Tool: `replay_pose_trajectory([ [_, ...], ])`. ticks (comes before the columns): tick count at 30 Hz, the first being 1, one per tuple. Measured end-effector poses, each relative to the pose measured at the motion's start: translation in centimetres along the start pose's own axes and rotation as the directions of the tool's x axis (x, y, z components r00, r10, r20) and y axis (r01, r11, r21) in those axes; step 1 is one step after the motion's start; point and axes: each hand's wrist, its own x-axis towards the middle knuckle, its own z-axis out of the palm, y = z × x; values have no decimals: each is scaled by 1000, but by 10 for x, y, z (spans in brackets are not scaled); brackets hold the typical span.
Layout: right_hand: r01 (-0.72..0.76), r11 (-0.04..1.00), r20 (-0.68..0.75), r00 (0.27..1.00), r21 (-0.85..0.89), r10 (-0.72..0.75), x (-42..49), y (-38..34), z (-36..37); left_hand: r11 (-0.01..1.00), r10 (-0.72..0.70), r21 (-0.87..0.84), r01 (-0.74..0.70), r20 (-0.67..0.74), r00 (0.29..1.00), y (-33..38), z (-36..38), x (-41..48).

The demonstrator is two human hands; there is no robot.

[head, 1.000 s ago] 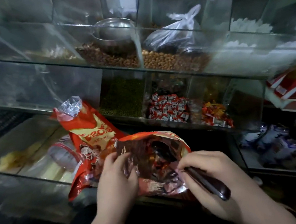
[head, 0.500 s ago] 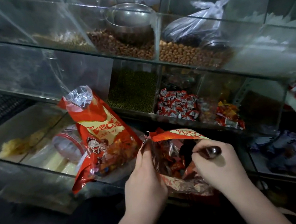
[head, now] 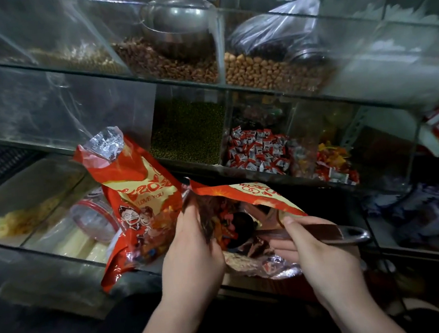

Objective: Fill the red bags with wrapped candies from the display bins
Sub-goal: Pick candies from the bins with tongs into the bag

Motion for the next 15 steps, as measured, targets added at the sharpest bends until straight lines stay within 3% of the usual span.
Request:
replay_pose_trajectory([
  [7, -11, 986, -51, 999, 165, 20, -1, -6, -14, 1000, -1, 25, 0, 66, 998, 3, 1, 0],
  [10, -15, 982, -61, 998, 188, 27, -3, -8, -23, 995, 4, 97, 2, -67, 998, 9, 1, -9],
  [13, -15, 977, -71, 997, 210, 30, -6, -12, -30, 978, 203, 17, -206, -277, 939, 16, 3, -17],
  [15, -19, 973, -75, 996, 229, 37, -8, -14, -34, 944, 312, -12, -329, -286, 906, 20, 8, -21],
])
